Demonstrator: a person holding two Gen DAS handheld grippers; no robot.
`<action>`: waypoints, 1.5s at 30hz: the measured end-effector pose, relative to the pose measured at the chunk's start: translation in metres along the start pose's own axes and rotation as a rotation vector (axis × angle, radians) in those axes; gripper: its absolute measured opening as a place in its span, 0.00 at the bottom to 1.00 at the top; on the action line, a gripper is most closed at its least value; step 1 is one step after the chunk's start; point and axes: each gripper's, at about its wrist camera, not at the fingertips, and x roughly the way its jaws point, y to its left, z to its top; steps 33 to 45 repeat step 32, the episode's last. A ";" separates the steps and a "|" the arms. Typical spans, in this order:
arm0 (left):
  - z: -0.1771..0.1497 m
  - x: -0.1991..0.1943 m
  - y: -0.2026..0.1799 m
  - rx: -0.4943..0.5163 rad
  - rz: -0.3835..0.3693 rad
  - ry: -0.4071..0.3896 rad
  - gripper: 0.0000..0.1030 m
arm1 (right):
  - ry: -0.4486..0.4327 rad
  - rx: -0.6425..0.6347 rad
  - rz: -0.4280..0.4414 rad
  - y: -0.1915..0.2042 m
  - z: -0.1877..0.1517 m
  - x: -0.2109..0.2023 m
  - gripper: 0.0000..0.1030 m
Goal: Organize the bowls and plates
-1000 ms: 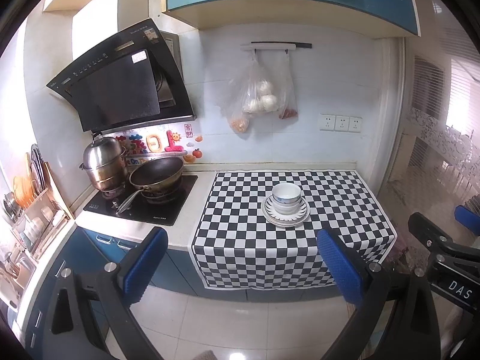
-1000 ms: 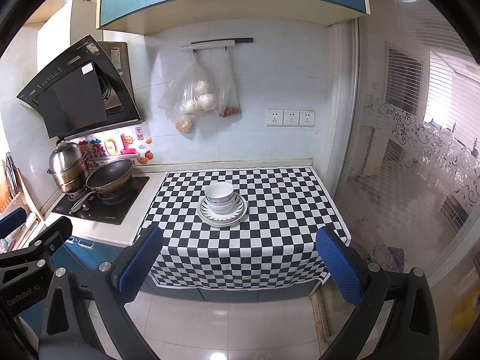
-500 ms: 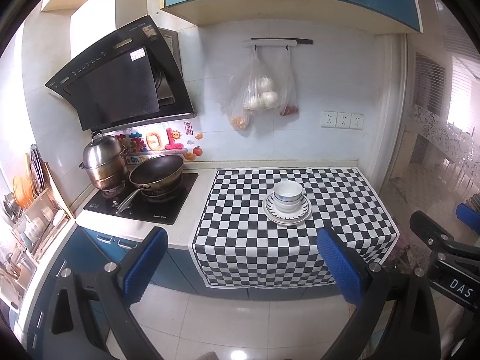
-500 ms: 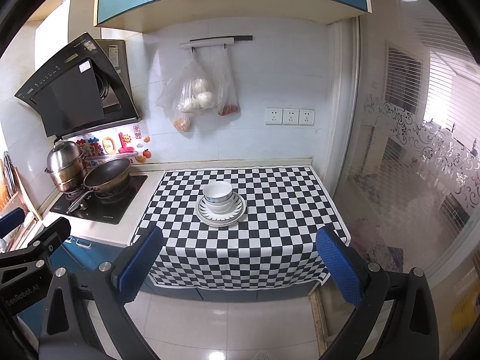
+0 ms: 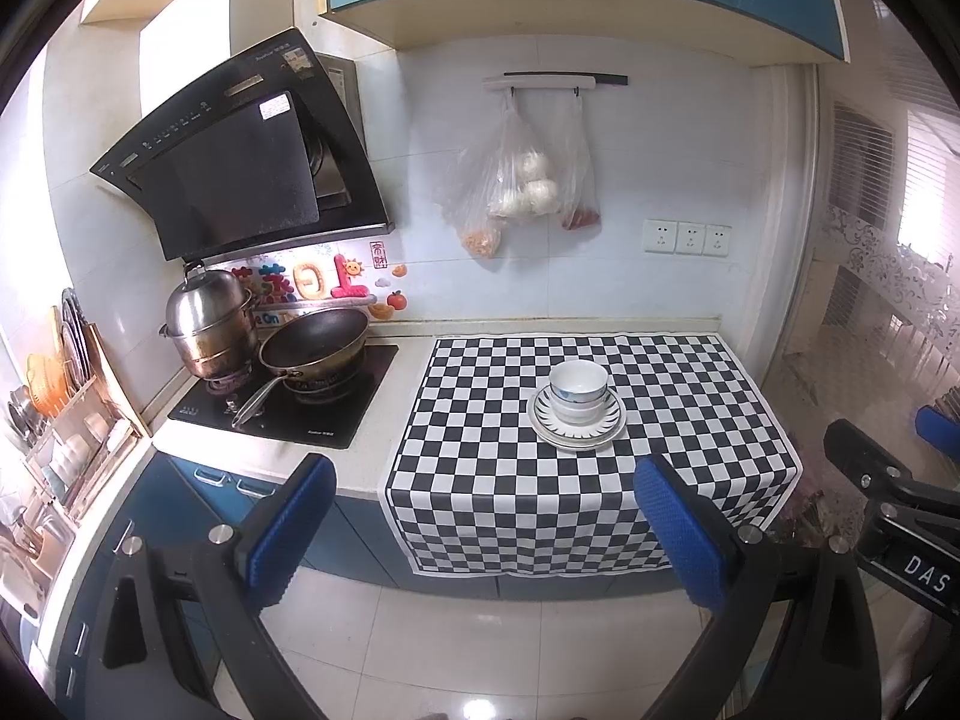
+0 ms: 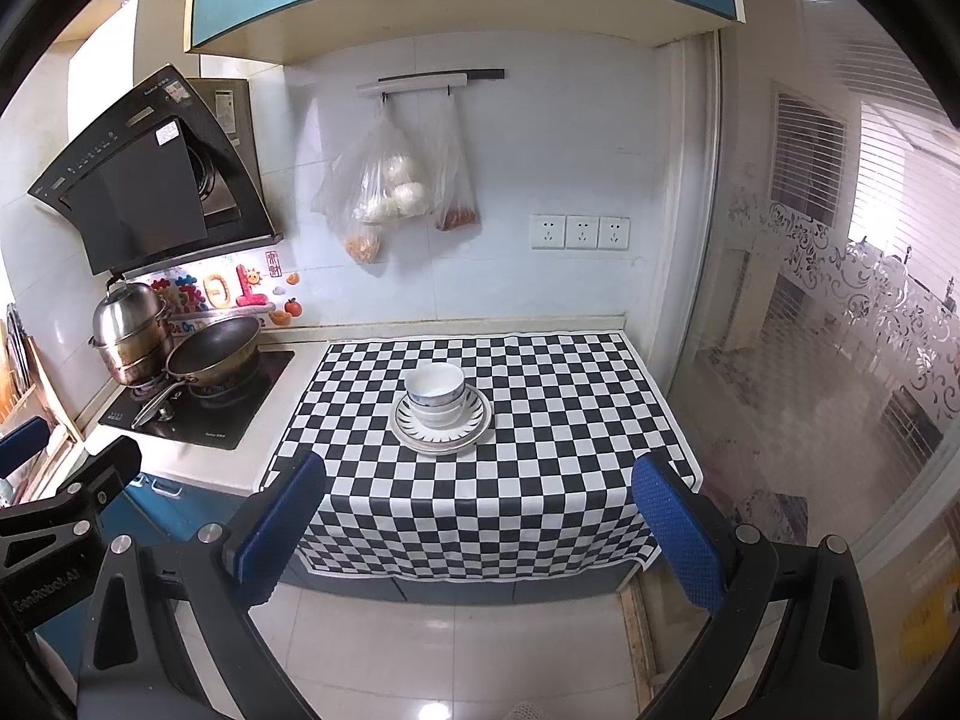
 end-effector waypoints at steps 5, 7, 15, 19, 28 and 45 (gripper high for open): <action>0.000 0.004 0.004 -0.007 0.006 0.004 0.99 | 0.002 -0.007 0.005 0.004 0.001 0.002 1.00; -0.001 0.004 0.006 -0.008 0.008 0.004 0.99 | 0.000 -0.008 0.007 0.005 0.001 0.002 1.00; 0.000 0.003 0.010 -0.011 0.016 -0.007 0.99 | -0.004 -0.008 0.011 0.008 0.001 0.002 1.00; -0.001 0.002 0.011 -0.012 0.019 -0.009 0.99 | -0.004 -0.009 0.013 0.008 0.001 0.002 1.00; -0.001 0.002 0.010 -0.009 0.027 -0.018 0.99 | -0.006 -0.011 0.015 0.010 0.001 0.001 1.00; -0.002 0.001 0.009 -0.010 0.031 -0.024 0.99 | -0.009 -0.012 0.017 0.011 0.003 0.001 1.00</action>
